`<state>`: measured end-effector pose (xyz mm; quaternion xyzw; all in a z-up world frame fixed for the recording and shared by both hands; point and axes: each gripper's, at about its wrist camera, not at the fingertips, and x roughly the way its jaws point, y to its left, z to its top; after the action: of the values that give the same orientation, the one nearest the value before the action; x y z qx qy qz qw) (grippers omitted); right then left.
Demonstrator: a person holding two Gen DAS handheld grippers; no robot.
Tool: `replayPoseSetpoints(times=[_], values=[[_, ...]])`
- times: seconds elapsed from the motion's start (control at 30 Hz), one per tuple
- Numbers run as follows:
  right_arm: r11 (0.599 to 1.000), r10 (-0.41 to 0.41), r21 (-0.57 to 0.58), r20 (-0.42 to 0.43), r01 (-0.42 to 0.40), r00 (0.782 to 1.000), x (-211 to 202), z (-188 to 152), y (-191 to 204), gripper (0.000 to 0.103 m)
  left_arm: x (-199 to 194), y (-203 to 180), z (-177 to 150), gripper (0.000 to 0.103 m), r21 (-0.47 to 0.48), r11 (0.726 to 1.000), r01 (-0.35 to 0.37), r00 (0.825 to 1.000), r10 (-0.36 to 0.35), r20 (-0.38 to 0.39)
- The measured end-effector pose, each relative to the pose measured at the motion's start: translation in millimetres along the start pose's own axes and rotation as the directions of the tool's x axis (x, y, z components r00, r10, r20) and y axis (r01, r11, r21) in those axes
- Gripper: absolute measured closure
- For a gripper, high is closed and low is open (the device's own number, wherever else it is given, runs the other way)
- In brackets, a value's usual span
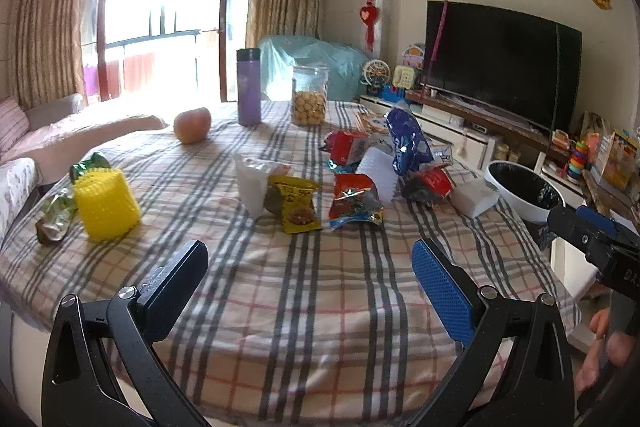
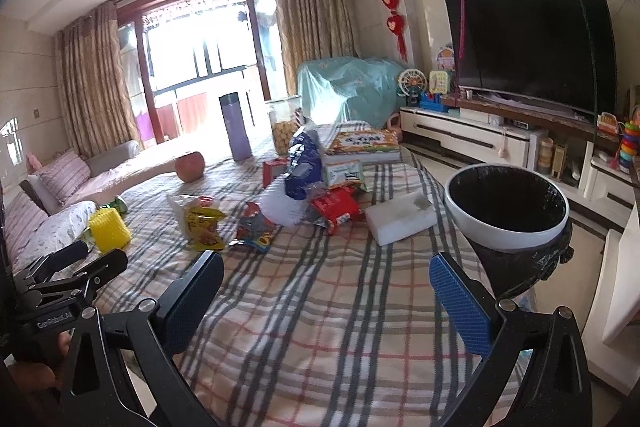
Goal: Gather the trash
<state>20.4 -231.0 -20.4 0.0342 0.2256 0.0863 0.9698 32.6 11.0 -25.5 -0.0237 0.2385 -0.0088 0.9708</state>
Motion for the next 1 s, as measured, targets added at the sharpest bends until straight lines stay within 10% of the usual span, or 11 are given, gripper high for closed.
replayPoseSetpoints(times=[0.43, 1.0], values=[[0.998, 0.024, 0.057, -0.136, -0.017, 0.99, 43, -2, -32, 0.001, 49, -25, 7, 0.001, 0.05, 0.998, 0.029, 0.996, -0.025, -0.084], [0.994, 0.036, 0.112, -0.247, -0.008, 0.968, 116, 18, -74, 0.01, 135, -50, 28, 0.027, 0.064, 0.996, 0.059, 0.979, -0.045, -0.2]])
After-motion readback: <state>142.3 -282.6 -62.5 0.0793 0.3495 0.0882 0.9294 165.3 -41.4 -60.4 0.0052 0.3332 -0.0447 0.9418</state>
